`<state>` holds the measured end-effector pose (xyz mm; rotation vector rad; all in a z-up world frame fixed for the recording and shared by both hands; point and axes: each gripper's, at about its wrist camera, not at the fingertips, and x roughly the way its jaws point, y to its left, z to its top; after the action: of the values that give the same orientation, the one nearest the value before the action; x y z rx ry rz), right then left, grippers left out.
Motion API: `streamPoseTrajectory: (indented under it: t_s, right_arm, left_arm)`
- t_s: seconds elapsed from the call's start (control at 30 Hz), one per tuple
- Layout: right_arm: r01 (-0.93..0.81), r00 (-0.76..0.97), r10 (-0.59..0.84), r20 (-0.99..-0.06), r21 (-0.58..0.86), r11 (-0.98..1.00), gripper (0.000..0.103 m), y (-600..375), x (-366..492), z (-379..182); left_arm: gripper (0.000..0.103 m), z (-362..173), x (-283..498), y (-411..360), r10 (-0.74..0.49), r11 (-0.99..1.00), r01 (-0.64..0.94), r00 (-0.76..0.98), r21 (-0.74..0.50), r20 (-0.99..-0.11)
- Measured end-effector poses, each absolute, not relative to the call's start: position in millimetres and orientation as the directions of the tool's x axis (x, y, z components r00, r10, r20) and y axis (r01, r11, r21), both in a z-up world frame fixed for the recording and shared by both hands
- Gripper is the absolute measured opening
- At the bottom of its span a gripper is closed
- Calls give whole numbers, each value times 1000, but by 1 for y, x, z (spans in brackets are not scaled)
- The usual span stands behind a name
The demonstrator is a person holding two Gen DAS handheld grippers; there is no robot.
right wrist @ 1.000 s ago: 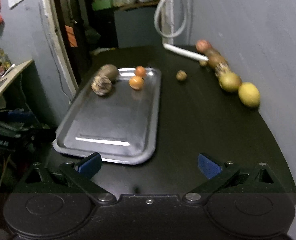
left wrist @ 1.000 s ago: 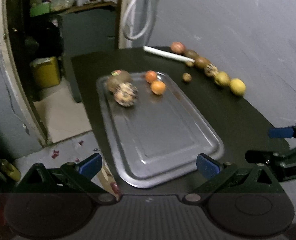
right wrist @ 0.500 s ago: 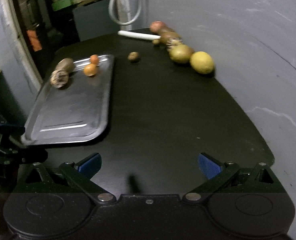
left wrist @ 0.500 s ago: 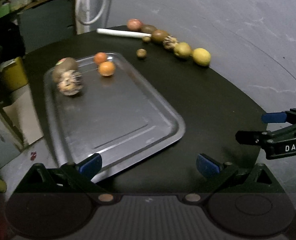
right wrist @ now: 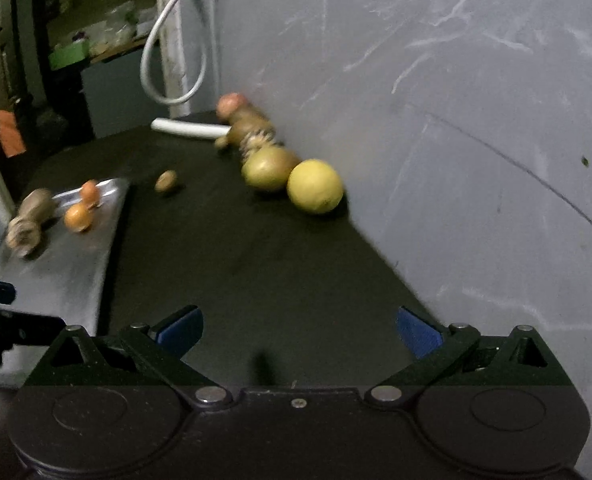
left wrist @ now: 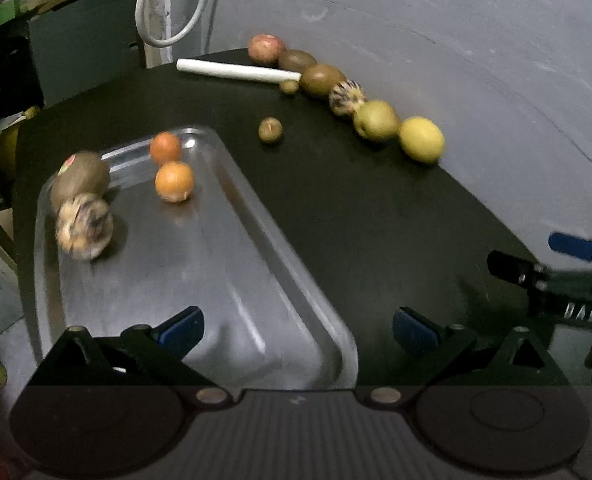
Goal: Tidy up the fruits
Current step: 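Move both tools back toward the row of fruits, then grasp the green pear with the left gripper while the right gripper grasps a lemon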
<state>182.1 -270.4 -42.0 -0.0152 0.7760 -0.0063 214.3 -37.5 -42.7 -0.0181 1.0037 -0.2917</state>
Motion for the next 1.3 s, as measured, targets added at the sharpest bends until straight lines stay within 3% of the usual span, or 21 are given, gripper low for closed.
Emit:
streamPoseTrajectory:
  t_s: [0.27, 0.53, 1.07, 1.3]
  right_arm:
    - [16, 734, -61, -677, -73, 997, 102, -270, 241, -63]
    - [127, 752, -41, -658, 83, 988, 101, -275, 290, -76]
    - [257, 766, -129, -629, 117, 959, 80, -266, 341, -98]
    - [276, 766, -137, -628, 128, 953, 72, -263, 349, -102]
  left_arm:
    - [102, -37, 298, -61, -275, 961, 175, 507, -215, -817]
    - [102, -46, 383, -94, -378, 926, 181, 462, -331, -802]
    - [102, -83, 448, -133, -448, 894, 199, 361, -401, -818]
    - [97, -89, 458, -135, -466, 885, 187, 353, -427, -811]
